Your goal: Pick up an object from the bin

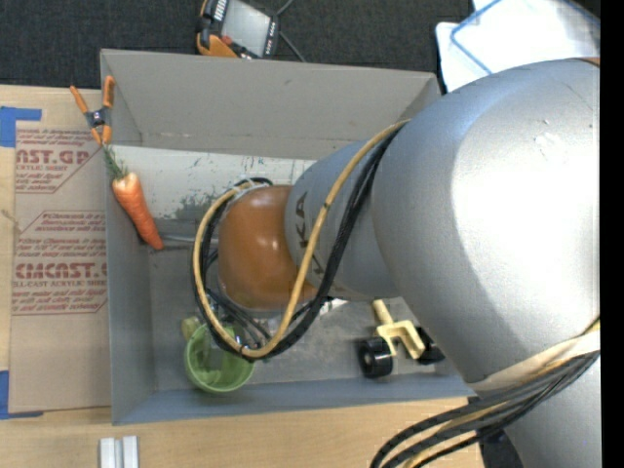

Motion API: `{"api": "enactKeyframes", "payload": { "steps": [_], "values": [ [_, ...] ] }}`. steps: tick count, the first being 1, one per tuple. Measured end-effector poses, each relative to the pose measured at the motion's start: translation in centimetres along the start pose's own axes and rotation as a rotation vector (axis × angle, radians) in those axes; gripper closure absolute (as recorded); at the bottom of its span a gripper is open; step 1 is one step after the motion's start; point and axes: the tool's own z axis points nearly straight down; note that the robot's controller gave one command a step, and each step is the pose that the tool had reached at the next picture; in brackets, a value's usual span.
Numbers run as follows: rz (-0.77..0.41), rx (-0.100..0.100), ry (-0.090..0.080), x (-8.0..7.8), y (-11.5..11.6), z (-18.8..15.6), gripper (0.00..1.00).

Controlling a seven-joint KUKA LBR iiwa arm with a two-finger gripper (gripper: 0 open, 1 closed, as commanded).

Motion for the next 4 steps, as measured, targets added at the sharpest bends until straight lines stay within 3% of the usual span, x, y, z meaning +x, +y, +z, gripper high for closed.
{"api": "enactKeyframes", "payload": {
  "steps": [1, 2, 3, 4],
  "values": [
    [-0.002, 0.000, -0.001, 0.0, 0.1, 0.0, 1.00],
    [-0.076, -0.002, -0.002, -0.4, 4.2, -0.2, 1.00],
    [0.006, -0.001, 0.000, -0.5, 0.7, 0.1, 1.00],
    [-0.046, -0.005, -0.014, 0.0, 2.5, 0.0, 1.00]
  ]
}}
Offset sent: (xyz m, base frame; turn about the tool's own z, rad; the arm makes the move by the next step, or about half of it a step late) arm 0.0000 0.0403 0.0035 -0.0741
